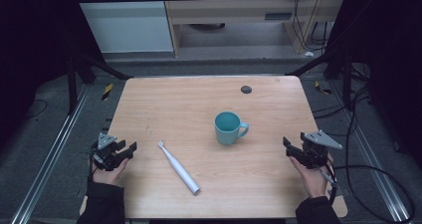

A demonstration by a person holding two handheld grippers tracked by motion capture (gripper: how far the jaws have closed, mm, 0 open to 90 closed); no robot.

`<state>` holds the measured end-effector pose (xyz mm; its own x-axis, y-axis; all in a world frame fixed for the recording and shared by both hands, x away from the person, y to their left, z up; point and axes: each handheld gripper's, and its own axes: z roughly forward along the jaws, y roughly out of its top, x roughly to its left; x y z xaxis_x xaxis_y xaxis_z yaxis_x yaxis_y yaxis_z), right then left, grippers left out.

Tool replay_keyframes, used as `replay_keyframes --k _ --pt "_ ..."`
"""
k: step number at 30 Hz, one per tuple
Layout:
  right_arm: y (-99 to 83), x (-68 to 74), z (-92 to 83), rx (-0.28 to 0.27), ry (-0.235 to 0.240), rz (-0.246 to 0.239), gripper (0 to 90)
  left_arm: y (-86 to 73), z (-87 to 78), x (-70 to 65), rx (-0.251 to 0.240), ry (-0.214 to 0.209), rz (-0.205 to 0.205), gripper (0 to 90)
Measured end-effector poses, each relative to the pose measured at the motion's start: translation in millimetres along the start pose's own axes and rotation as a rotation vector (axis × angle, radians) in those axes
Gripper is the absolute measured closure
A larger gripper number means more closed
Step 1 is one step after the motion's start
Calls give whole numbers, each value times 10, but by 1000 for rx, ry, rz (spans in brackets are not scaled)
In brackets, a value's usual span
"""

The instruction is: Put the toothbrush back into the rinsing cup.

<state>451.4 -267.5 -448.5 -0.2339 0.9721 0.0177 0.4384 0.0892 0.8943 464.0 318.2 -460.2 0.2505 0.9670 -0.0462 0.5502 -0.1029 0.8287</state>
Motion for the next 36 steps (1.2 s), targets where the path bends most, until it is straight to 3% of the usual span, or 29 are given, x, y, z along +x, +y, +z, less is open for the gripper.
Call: replay_keyframes --k 5,6,8,16,19,22,24,25,27,29,36 --pt "-26 31 -12 33 9 -14 443 10 -52 -83 -13 -33 -7 640" --pt "-33 81 -14 52 29 -27 498 6 -62 -131 -9 -41 0 677" --pt "-35 98 -11 59 34 -41 521 4 -68 -160 -5 -44 8 703" --pt "29 380 -25 73 149 -93 692 -62 -124 -342 9 -76 68 840" --pt "42 448 -19 74 178 -103 724 -87 -102 -399 31 -96 85 861" --pt "73 597 15 84 244 -109 799 -110 -76 -458 50 -110 102 894" --pt "79 623 24 87 252 -123 813 -119 -70 -484 57 -115 103 894" --pt "96 715 39 91 282 -129 847 -128 -63 -512 64 -124 112 895" --pt "103 753 47 93 297 -134 857 -133 -58 -531 67 -128 116 896" --pt "107 878 64 102 332 -150 887 -145 -39 -596 77 -145 136 896" --pt "114 1104 115 116 380 -175 899 -154 14 -700 91 -169 162 897"
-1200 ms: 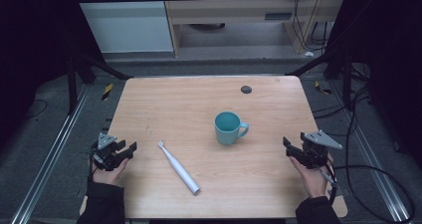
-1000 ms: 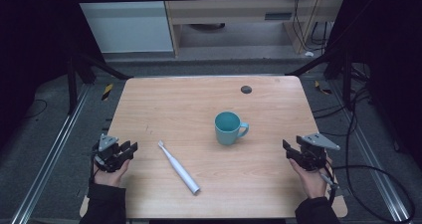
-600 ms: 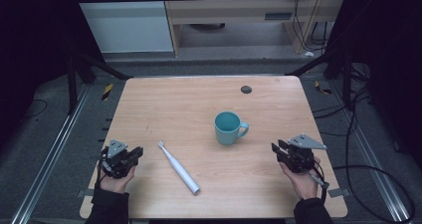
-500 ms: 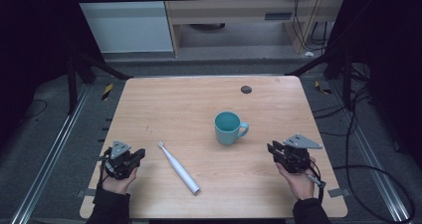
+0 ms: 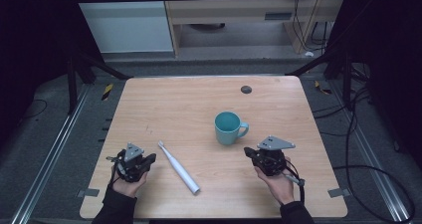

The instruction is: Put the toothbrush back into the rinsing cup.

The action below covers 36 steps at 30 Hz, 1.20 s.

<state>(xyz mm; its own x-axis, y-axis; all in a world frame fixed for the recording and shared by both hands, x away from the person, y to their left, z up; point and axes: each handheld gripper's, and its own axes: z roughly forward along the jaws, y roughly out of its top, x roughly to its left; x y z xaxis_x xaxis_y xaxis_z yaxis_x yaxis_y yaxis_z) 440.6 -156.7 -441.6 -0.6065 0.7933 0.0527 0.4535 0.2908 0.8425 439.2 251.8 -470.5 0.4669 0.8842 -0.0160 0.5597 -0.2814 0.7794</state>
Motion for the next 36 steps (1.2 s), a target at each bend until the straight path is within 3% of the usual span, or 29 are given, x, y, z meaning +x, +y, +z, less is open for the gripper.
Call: replay_keyframes --k 7,16,22,36 --pt "48 210 178 16 52 -26 900 16 86 -113 20 -30 21 897" --pt "12 346 309 39 91 -16 900 17 191 -192 57 -63 41 897" --pt "-11 422 361 44 124 1 899 17 226 -225 63 -71 44 897" --pt "-63 731 623 94 193 -21 899 36 270 -248 70 -79 61 897"
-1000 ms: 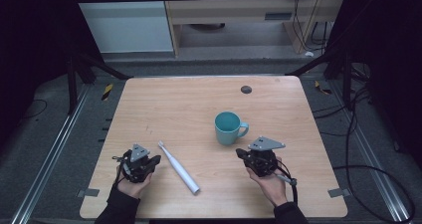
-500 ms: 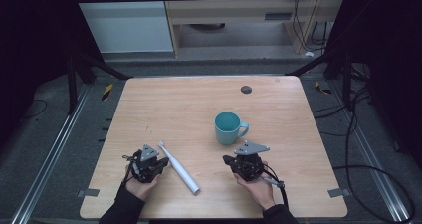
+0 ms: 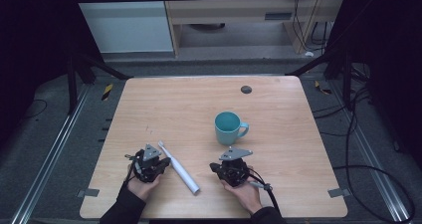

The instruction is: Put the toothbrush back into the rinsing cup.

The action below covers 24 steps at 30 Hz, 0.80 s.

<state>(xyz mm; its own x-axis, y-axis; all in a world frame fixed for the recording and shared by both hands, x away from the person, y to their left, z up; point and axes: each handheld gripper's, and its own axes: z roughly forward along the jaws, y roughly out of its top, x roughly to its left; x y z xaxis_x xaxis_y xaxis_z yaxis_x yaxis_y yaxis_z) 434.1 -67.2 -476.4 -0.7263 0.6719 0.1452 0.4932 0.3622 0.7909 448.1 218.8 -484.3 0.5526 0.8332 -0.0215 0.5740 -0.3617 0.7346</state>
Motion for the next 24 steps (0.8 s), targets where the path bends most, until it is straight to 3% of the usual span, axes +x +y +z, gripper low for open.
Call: replay_keyframes --k 24 --pt "-77 268 291 57 95 -19 899 59 108 -40 7 -26 22 897"
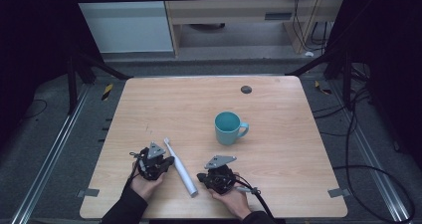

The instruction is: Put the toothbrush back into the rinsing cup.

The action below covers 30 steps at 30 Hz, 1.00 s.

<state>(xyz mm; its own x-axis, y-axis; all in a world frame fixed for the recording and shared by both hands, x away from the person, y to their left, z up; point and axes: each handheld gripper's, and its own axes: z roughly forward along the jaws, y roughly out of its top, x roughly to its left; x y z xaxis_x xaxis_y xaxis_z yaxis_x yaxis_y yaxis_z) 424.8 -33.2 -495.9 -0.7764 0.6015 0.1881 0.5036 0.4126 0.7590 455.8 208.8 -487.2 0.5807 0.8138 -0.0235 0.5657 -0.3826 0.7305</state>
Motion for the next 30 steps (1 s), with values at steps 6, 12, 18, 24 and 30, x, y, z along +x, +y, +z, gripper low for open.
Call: replay_keyframes --k 6,12,18,24,30 --pt "19 -50 -64 -22 -15 15 899 20 28 -24 -4 -5 6 898" --pt "17 -138 -131 -35 -52 24 898 30 42 -21 -3 -9 1 897" --pt "-1 -134 -115 -24 -46 29 898 29 54 -4 -2 -6 -5 898" --pt "-8 -50 -27 -17 -22 16 898 54 77 -14 -5 -17 -2 897" --pt "-5 -5 15 -10 -11 10 898 72 103 -41 -5 -19 9 897"
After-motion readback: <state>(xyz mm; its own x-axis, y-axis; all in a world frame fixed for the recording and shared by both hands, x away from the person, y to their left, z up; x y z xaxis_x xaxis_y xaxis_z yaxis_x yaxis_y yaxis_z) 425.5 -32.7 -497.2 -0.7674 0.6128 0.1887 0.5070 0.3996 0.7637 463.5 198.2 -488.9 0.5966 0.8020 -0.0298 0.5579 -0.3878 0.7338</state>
